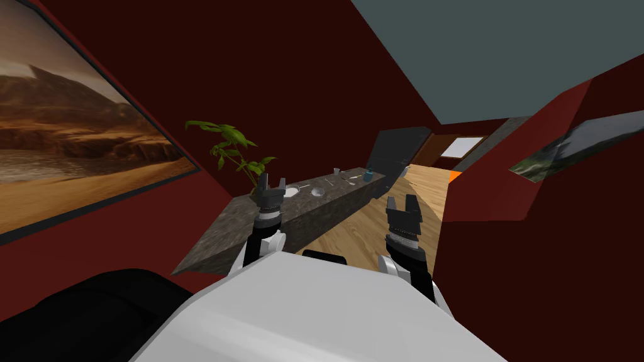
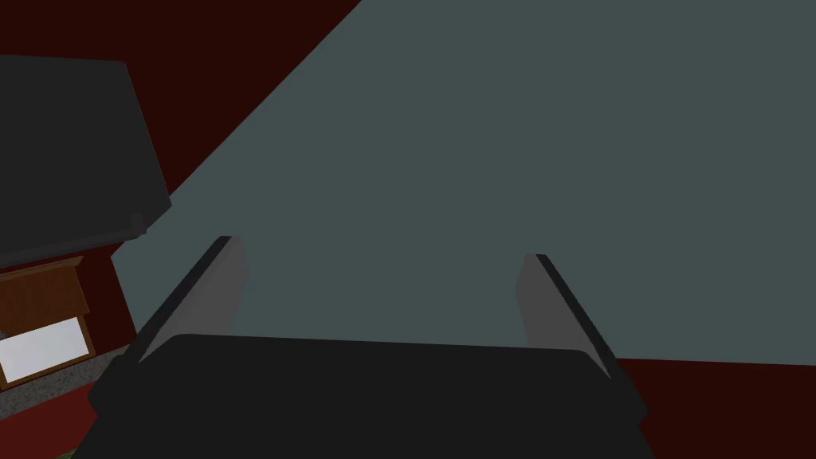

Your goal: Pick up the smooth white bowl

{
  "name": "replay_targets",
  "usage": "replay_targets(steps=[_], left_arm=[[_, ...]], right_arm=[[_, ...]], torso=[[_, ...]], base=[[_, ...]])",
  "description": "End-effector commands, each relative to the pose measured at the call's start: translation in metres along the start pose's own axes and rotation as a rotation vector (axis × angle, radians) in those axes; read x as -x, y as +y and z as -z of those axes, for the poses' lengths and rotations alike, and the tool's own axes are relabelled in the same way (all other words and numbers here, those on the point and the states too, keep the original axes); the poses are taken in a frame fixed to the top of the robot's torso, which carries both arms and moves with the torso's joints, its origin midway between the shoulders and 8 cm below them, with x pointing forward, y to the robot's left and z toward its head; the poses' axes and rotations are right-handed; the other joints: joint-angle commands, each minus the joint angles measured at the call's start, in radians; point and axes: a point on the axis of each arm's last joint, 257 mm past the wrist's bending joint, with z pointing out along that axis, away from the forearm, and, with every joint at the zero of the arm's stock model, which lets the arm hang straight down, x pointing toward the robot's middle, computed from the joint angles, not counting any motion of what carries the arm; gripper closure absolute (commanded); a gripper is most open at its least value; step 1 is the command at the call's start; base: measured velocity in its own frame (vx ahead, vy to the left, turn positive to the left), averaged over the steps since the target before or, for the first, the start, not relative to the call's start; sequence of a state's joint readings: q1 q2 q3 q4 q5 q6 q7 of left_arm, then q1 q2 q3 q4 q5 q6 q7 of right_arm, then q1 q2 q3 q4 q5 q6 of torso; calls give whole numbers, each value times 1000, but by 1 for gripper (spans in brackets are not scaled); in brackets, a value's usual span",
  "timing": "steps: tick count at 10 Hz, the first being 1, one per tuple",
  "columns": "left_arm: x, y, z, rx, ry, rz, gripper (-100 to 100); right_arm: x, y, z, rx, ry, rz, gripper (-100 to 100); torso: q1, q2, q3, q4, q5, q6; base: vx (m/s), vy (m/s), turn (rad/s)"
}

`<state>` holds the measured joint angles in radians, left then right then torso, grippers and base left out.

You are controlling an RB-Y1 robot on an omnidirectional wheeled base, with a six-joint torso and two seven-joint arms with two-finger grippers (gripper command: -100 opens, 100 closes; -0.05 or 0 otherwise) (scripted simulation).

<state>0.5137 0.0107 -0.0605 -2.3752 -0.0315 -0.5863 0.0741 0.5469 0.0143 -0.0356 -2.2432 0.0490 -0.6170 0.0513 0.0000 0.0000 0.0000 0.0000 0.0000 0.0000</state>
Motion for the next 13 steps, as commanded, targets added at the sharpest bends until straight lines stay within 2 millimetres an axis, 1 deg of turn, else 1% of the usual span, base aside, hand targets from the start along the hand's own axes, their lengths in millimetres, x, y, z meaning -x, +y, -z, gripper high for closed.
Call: replay_targets(steps=[1, 6, 7, 9, 13], left_arm=[[0, 9, 0, 33, 14, 0, -100], [8, 45, -1, 161, 50, 2, -100], [8, 48, -1, 176, 49, 1, -100], [14, 64, -2, 235, 63, 1, -100], [22, 89, 0, 329, 71, 0, -100]], right_arm=[[0, 0, 0, 0, 0, 0, 0], [0, 0, 0, 0, 0, 0, 0], [0, 0, 0, 0, 0, 0, 0], [0, 0, 0, 0, 0, 0, 0], [0, 0, 0, 0, 0, 0, 0]], torso=[[0, 0, 0, 0, 0, 0], [-4, -2, -1, 0, -1, 0], [-5, -3, -2, -1, -1, 0], [-3, -2, -1, 0, -1, 0], [-3, -2, -1, 0, -1, 0]], base=[[6, -18, 26], [26, -61, 36], [26, -58, 12], [25, -58, 36], [26, -54, 30]])
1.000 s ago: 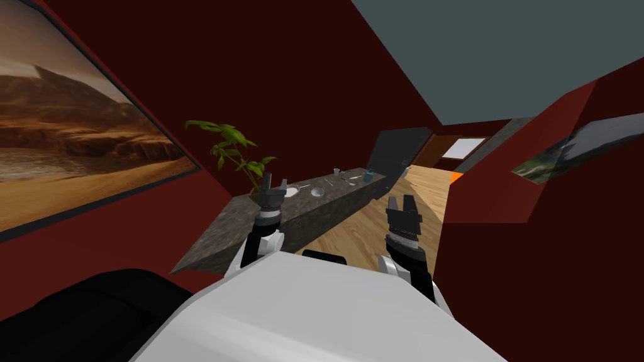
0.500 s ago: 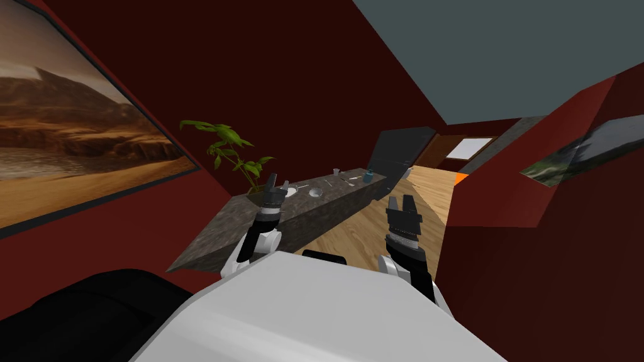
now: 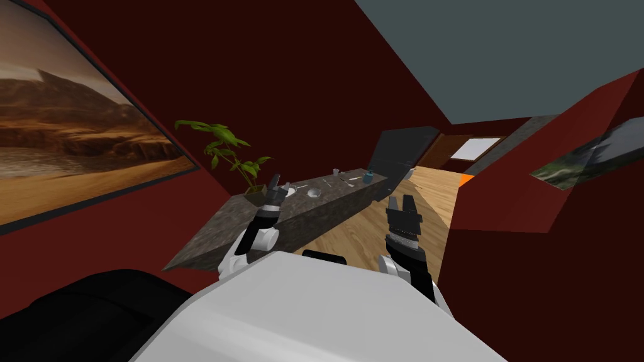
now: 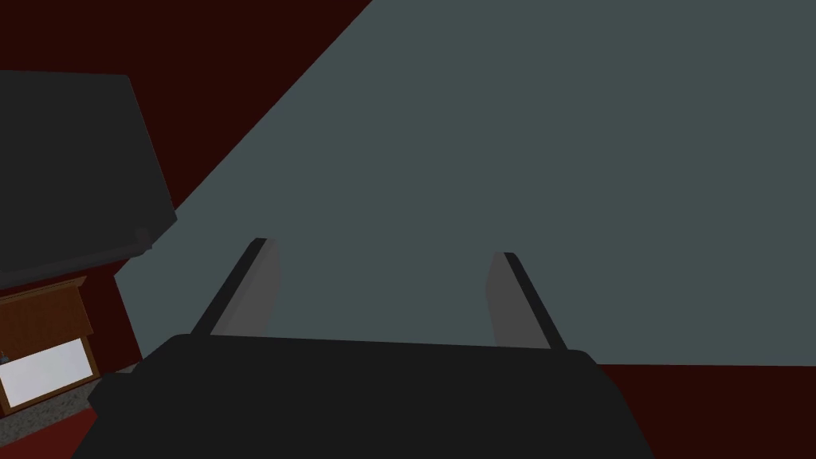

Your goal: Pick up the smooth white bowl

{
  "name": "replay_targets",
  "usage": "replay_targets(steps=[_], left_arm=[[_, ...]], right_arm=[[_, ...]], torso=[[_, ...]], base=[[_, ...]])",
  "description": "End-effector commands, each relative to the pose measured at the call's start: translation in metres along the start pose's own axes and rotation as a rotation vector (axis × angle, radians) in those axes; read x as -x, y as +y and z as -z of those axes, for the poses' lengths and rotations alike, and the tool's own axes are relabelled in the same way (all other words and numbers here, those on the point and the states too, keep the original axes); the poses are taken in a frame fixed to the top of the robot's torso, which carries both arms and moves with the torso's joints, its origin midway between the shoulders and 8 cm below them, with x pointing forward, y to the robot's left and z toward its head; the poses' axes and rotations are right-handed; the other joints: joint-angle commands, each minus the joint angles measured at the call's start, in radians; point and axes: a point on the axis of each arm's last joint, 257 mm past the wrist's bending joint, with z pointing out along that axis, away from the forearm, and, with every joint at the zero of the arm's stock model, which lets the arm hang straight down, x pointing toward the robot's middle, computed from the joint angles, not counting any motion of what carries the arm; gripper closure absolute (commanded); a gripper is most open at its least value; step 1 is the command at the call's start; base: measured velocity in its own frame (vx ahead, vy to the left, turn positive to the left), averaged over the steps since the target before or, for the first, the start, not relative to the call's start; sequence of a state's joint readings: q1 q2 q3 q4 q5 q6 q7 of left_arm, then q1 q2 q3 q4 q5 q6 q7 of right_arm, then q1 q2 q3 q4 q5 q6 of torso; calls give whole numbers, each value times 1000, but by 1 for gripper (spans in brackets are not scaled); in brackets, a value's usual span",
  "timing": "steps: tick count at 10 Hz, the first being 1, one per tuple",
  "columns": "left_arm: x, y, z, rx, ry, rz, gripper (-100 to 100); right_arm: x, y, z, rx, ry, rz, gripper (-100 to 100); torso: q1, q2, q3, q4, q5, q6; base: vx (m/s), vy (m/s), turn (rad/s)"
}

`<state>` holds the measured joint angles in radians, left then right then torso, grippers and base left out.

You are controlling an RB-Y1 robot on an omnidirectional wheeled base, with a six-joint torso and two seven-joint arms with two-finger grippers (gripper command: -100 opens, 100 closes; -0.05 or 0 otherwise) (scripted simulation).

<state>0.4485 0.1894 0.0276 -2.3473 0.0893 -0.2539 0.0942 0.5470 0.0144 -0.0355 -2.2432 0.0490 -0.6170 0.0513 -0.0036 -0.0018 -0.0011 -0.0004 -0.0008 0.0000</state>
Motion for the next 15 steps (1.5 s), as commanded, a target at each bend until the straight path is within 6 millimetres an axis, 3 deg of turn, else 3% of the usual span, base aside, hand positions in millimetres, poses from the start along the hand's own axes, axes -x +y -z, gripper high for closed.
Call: replay_targets(steps=[1, 15], left_arm=[[3, 9, -1, 38, 0, 0, -100], [41, 94, -4, 390, 8, 7, -100]], right_arm=[[0, 0, 0, 0, 0, 0, 0], [0, 0, 0, 0, 0, 0, 0]], torso=[[0, 0, 0, 0, 0, 0], [1, -1, -1, 0, 0, 0]], base=[[22, -50, 20], [37, -61, 32]])
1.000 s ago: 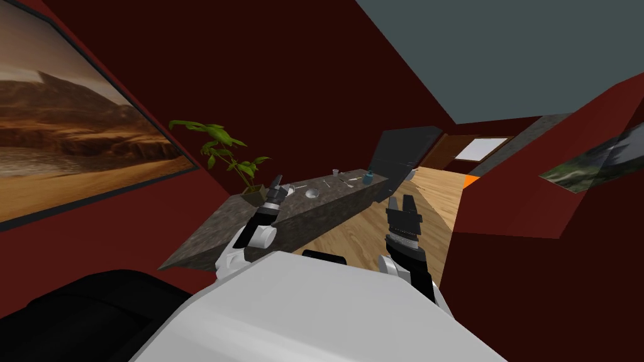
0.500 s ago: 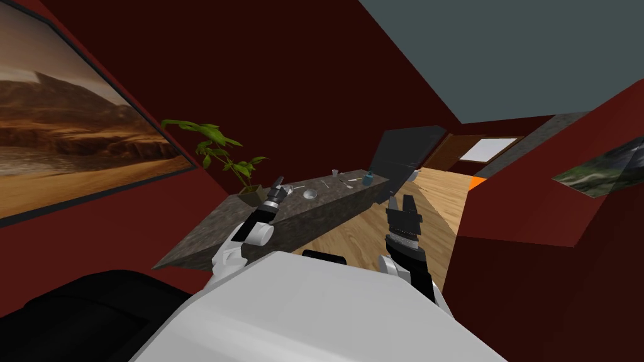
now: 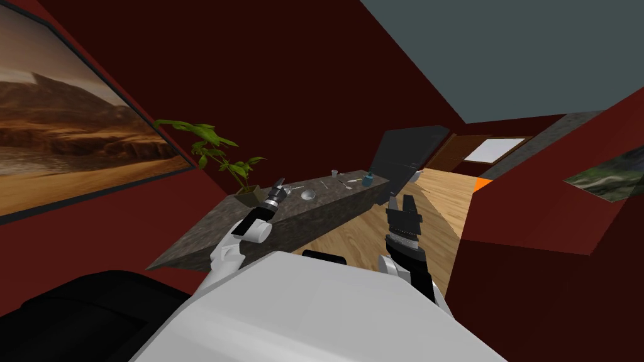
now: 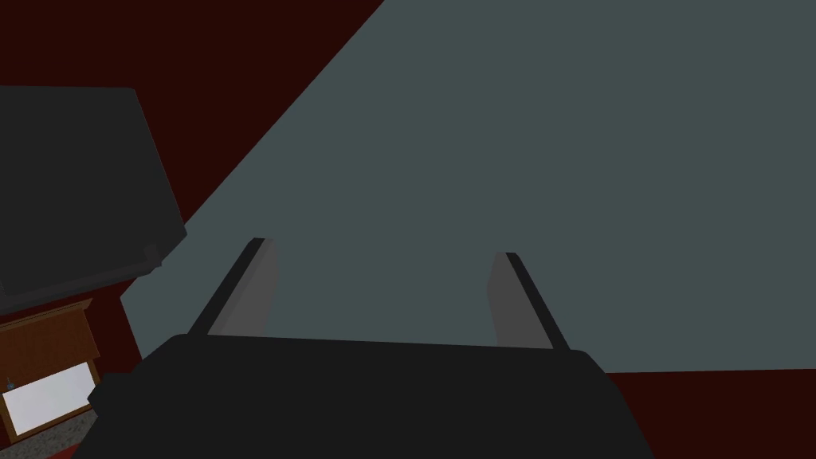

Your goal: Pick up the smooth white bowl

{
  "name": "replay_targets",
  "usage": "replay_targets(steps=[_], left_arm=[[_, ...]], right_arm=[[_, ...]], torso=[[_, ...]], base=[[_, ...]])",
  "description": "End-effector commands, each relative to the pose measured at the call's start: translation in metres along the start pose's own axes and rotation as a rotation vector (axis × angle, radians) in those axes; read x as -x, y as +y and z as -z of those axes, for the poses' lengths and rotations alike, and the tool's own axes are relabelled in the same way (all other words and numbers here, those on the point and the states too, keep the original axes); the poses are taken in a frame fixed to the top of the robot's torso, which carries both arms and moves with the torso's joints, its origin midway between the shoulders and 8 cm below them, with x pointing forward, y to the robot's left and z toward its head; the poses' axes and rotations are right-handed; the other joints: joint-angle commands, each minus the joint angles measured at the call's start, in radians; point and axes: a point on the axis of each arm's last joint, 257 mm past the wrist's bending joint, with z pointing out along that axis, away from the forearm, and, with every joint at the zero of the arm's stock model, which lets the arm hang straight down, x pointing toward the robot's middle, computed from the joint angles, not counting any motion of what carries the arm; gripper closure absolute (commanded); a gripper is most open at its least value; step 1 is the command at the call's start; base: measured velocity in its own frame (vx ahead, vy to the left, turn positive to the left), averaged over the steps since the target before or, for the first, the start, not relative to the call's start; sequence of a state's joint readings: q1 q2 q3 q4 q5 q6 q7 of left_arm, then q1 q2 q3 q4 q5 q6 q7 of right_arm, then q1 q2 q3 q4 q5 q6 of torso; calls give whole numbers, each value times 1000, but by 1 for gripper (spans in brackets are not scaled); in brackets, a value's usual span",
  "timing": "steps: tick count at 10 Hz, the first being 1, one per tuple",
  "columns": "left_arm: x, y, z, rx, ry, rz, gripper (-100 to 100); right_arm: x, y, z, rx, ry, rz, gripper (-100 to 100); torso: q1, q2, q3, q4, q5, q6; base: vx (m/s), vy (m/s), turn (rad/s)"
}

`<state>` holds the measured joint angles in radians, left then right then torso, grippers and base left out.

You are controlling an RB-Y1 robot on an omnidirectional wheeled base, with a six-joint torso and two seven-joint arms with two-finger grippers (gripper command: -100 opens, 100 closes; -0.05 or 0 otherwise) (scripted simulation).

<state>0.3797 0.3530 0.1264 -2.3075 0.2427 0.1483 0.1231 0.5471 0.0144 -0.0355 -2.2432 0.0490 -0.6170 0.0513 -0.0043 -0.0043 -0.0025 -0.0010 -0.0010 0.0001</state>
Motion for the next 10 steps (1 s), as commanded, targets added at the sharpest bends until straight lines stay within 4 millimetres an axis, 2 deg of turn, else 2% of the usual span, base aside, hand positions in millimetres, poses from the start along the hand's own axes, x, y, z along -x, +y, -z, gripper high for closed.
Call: replay_targets(steps=[1, 6, 10], left_arm=[[4, 10, -2, 45, -3, 1, -100], [17, 36, -5, 159, -8, 6, -100], [30, 60, -4, 271, -15, 15, -100]], right_arm=[[0, 0, 0, 0, 0, 0, 0], [0, 0, 0, 0, 0, 0, 0], [0, 0, 0, 0, 0, 0, 0]], torso=[[0, 0, 0, 0, 0, 0], [3, 2, 1, 0, 0, 0], [0, 0, 0, 0, 0, 0]], base=[[55, -70, 29], [34, -42, 20], [58, -78, 37]])
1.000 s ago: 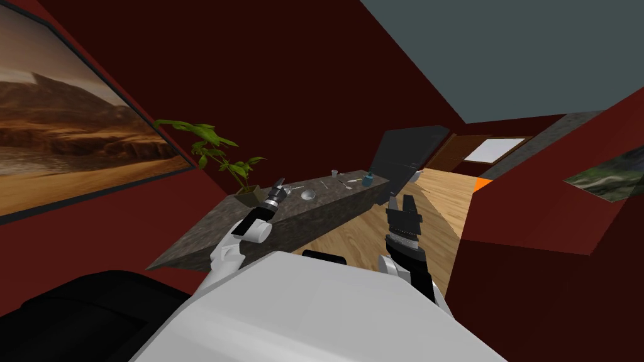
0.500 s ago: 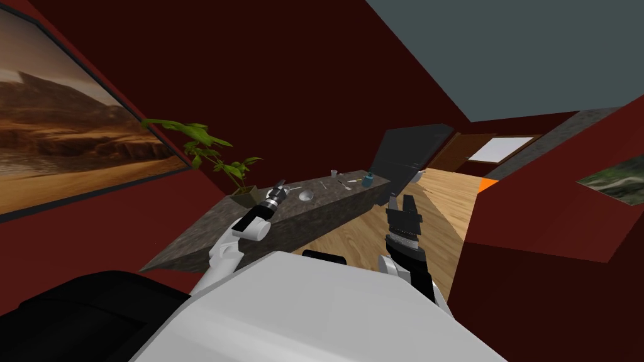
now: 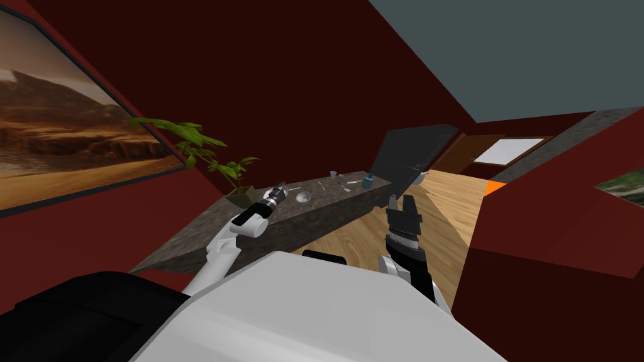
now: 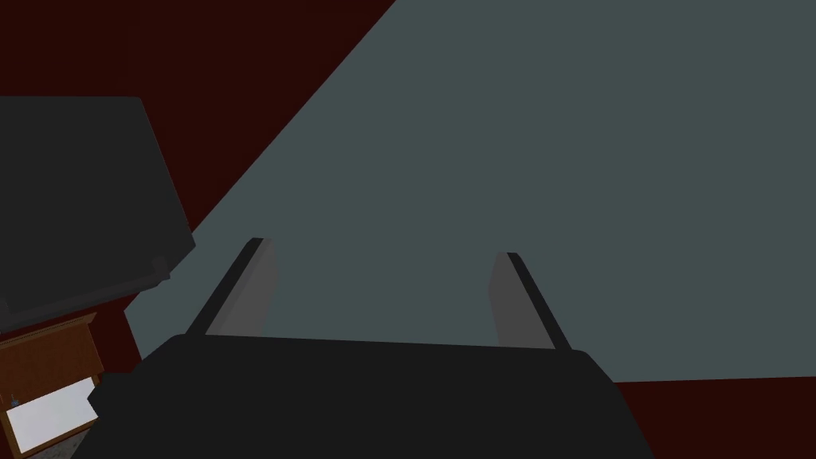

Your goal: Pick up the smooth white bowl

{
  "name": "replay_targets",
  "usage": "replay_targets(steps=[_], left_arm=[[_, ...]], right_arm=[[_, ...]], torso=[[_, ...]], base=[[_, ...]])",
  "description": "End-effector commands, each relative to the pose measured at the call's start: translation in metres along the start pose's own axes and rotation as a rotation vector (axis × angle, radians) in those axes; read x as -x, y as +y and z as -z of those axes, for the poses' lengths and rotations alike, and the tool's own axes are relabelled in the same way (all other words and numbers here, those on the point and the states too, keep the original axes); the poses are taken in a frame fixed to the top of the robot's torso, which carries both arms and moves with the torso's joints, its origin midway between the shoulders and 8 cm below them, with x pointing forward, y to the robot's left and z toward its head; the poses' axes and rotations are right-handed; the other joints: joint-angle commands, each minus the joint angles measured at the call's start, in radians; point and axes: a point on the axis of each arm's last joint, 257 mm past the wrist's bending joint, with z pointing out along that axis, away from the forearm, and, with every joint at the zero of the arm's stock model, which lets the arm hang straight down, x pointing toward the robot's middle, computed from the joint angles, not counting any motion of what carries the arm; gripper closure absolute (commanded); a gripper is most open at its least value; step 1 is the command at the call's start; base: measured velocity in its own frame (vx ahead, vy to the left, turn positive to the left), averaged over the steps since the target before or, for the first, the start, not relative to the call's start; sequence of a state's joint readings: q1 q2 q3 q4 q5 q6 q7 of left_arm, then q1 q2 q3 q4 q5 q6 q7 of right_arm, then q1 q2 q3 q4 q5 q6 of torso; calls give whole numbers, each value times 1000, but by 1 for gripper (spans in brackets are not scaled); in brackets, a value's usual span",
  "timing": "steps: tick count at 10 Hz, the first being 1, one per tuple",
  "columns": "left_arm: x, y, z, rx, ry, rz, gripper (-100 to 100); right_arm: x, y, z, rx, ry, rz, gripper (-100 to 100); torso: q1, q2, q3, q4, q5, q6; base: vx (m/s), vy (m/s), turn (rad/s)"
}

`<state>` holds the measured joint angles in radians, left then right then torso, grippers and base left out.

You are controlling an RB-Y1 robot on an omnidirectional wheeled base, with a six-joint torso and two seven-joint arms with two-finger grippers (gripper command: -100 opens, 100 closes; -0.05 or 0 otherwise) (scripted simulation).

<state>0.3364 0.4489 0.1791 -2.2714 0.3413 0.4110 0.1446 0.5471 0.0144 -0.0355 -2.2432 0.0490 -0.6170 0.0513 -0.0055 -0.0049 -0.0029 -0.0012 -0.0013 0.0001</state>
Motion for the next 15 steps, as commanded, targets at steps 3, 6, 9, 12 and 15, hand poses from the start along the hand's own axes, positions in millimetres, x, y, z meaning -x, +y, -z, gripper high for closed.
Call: replay_targets(steps=[3, 6, 9, 12, 15], left_arm=[[11, 25, -1, 106, -10, 9, -100], [19, 43, 0, 183, -18, 16, -100], [26, 59, 2, 255, -25, 23, -100], [32, 75, 5, 325, -33, 32, -100], [43, 97, 12, 429, -43, 49, -100]], right_arm=[[0, 0, 0, 0, 0, 0, 0], [0, 0, 0, 0, 0, 0, 0], [0, 0, 0, 0, 0, 0, 0], [0, 0, 0, 0, 0, 0, 0], [0, 0, 0, 0, 0, 0, 0]], torso=[[4, 2, 1, 0, 1, 0], [1, 1, 0, 0, 0, 0], [3, 2, 1, 0, 1, 0], [3, 2, 1, 0, 1, 0], [1, 1, 1, 0, 0, 0]], base=[[37, -48, 18], [54, -69, 34], [38, -50, 18], [38, -46, 22], [53, -87, 33]])
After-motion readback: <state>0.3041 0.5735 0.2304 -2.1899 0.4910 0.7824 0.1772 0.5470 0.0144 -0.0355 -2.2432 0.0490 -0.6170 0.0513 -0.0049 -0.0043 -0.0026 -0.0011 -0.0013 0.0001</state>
